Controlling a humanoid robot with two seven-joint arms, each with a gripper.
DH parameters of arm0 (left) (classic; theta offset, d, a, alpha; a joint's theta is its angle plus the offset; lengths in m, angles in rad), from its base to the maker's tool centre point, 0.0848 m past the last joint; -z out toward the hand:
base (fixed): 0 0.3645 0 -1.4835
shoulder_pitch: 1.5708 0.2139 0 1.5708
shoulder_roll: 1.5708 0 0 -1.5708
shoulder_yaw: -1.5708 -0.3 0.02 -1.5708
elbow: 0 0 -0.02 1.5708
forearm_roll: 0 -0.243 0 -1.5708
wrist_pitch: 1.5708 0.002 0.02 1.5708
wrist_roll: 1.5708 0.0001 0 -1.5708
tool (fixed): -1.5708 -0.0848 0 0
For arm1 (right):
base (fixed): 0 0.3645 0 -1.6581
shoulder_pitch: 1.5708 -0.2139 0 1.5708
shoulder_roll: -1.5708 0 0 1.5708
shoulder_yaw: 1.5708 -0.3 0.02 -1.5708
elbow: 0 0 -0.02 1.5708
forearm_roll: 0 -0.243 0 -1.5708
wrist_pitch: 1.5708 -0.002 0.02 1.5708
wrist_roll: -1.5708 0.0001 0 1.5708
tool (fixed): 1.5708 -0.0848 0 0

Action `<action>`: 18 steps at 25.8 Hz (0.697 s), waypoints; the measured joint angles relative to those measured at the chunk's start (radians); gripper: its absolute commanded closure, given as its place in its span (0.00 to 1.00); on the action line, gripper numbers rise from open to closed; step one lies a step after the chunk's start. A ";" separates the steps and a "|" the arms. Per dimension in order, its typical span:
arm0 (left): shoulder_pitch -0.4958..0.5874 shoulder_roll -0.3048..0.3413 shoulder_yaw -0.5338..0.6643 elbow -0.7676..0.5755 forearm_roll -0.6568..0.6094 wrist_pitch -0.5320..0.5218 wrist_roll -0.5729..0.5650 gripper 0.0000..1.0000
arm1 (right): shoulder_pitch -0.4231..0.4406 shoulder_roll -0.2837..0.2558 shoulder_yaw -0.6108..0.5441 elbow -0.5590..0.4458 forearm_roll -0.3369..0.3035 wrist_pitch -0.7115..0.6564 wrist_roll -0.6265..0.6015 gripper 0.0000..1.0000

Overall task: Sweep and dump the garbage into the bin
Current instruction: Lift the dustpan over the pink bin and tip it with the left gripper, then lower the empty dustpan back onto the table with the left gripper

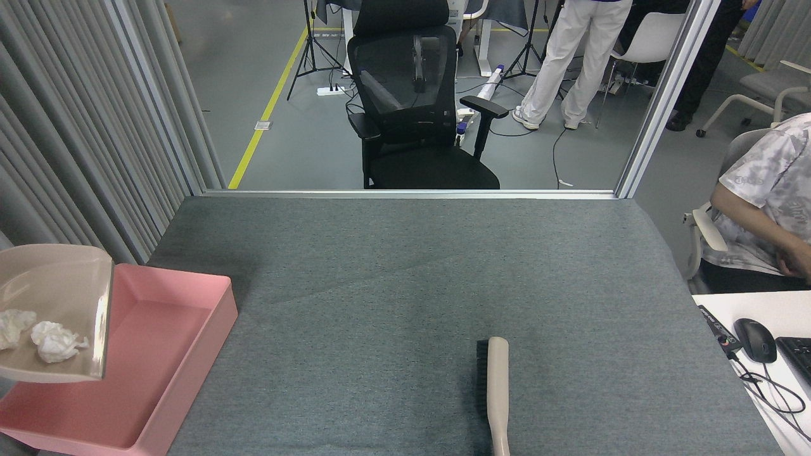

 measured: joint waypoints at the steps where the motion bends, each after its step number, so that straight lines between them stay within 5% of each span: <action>1: 0.000 0.001 0.000 0.004 -0.030 -0.012 0.003 1.00 | 0.000 0.000 0.000 0.000 0.000 0.000 -0.002 1.00; 18: -0.046 0.018 0.003 -0.080 -0.338 -0.045 0.035 1.00 | -0.002 -0.001 0.002 0.000 0.001 0.000 -0.009 1.00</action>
